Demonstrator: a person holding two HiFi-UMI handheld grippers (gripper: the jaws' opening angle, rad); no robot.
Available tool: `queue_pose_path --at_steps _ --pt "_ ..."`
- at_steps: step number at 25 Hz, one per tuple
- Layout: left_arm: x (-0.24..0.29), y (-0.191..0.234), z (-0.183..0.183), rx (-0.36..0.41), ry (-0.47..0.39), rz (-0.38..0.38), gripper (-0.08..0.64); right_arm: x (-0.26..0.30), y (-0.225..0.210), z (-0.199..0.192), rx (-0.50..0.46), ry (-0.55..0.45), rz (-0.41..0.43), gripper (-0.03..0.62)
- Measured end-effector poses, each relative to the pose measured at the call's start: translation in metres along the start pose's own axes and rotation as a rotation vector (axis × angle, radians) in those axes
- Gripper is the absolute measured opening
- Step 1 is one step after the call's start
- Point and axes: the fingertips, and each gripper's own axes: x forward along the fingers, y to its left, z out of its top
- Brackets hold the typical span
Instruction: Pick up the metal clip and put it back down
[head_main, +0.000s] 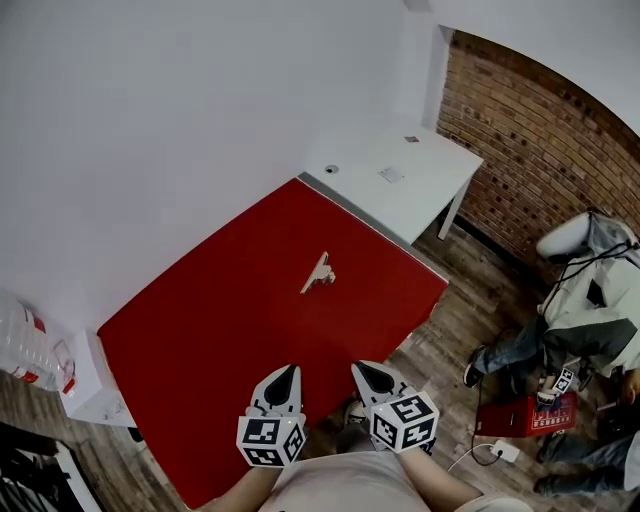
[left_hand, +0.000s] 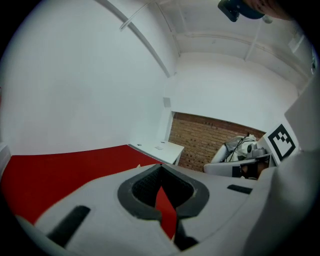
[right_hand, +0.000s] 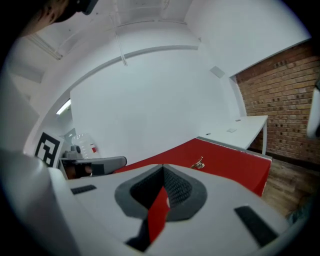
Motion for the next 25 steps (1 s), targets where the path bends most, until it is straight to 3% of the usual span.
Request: queue_pose_path --at_steps 8,25 --pt "0.064 -0.007 0.021 -0.01 0.004 0.029 0.005 0.027 -0.053 0.03 0.01 0.023 0.02 0.006" --pt "0.098 0.035 0.043 -0.014 0.01 0.032 0.005 0.082 -0.054 0.052 0.016 0.038 0.014 0.006"
